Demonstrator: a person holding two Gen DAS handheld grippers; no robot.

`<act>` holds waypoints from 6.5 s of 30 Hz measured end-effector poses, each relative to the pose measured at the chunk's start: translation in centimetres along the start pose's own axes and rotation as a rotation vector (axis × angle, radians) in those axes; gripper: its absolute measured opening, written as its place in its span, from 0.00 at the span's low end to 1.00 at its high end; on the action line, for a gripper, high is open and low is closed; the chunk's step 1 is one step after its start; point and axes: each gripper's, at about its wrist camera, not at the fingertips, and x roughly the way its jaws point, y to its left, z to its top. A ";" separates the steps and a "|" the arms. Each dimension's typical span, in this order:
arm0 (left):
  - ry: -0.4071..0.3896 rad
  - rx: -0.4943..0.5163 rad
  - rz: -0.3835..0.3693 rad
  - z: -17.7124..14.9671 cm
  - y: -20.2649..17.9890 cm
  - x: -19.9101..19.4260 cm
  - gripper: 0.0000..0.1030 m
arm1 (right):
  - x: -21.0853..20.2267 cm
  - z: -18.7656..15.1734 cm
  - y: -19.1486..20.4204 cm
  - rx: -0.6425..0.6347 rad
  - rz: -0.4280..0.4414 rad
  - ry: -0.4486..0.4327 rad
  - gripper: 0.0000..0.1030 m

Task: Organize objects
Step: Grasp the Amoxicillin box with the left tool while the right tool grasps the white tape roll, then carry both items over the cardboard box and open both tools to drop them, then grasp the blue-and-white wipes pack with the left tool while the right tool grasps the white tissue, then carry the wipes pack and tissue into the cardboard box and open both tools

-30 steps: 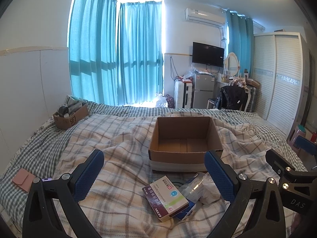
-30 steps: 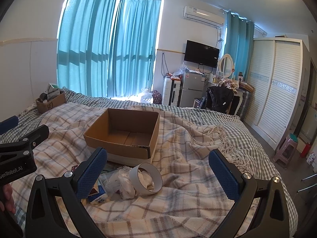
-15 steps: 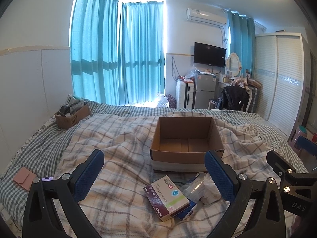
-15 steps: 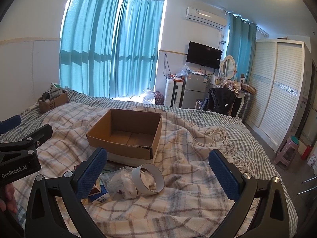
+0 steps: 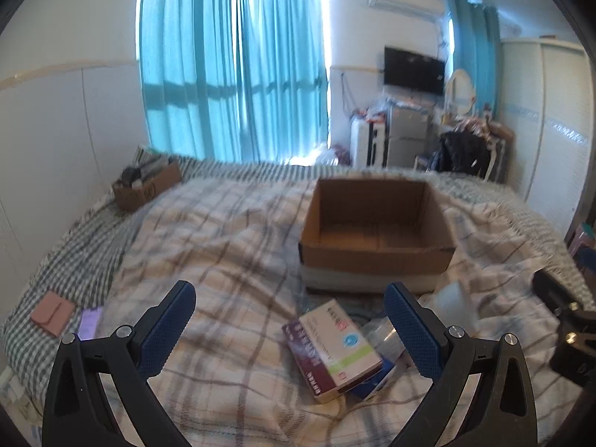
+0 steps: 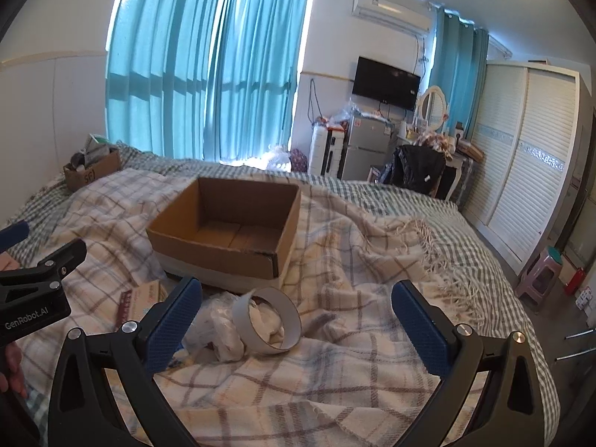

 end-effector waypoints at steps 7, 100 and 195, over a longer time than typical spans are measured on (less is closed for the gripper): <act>0.169 -0.068 -0.025 -3.1 -1.0 5.9 0.99 | 6.2 -2.2 -1.1 0.032 0.036 0.187 0.93; 0.069 0.266 -0.206 12.7 -6.5 15.3 0.92 | 16.8 15.9 1.1 -0.060 0.418 0.158 0.56; 0.109 0.030 -0.406 10.1 -1.2 6.2 0.19 | 4.2 10.5 4.0 -0.197 0.247 0.063 0.15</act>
